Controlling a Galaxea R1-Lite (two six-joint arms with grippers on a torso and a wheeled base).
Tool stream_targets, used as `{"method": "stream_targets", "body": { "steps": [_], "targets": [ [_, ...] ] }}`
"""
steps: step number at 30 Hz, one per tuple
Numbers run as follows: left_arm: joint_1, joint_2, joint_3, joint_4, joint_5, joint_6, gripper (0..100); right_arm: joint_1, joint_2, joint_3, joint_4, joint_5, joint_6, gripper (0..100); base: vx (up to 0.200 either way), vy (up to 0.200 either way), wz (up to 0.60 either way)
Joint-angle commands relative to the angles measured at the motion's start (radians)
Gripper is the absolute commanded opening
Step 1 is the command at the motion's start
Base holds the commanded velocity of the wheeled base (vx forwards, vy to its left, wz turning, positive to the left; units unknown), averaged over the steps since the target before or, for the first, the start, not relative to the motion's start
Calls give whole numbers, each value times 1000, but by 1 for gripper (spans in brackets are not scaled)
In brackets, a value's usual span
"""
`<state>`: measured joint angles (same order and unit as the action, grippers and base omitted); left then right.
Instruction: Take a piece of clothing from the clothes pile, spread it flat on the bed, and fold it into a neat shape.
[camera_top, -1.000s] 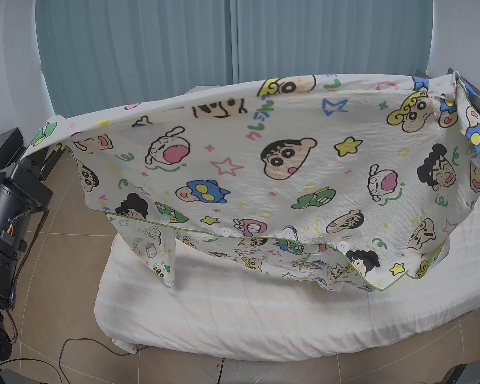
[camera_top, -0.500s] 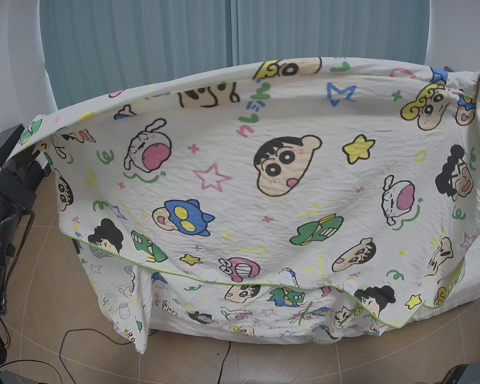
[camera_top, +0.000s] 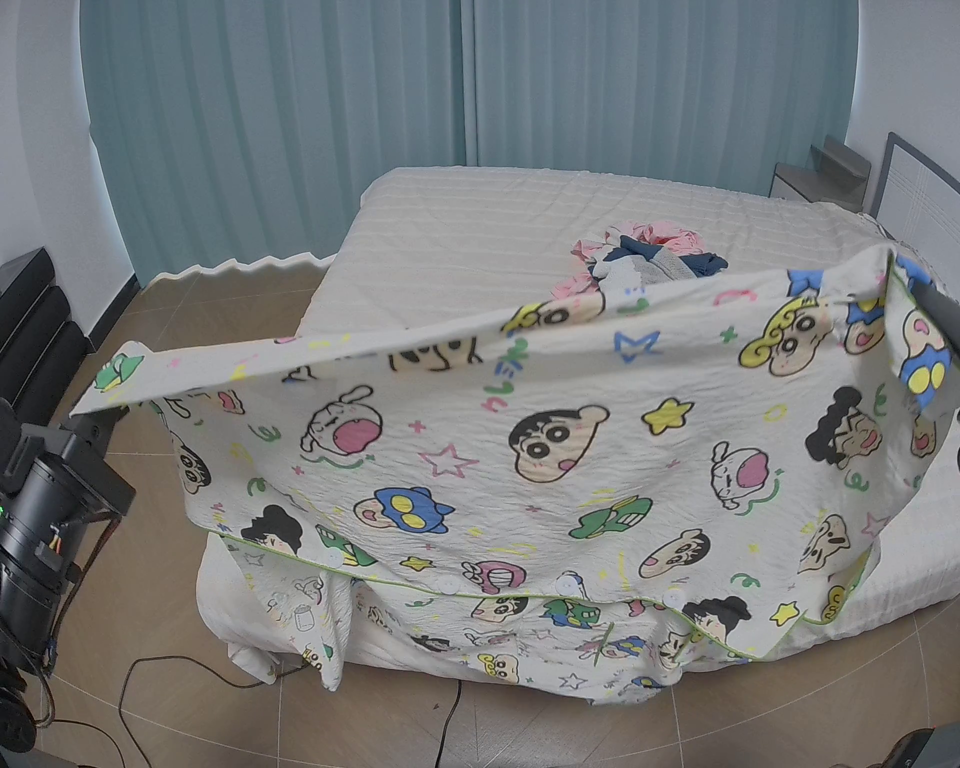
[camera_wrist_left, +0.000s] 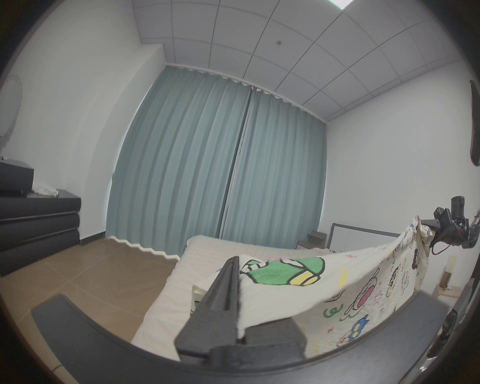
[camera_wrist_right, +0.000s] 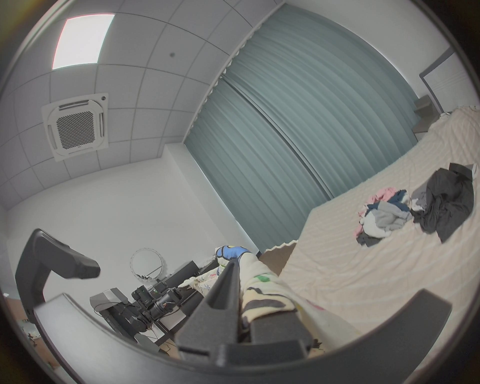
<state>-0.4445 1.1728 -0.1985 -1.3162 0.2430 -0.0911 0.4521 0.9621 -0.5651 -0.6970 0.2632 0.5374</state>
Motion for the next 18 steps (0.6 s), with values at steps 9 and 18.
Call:
{"method": "stream_targets", "body": {
  "steps": [9, 18],
  "targets": [
    [21, 145, 80, -2, -2, -128, 0, -50, 113, 51, -10, 2, -1, 0, 0, 0, 0],
    [58, 262, 8, -3, -10, -134, 0, -90, 214, 42, -53, 2, 1, 0, 67, 0, 0]
  ]
}}
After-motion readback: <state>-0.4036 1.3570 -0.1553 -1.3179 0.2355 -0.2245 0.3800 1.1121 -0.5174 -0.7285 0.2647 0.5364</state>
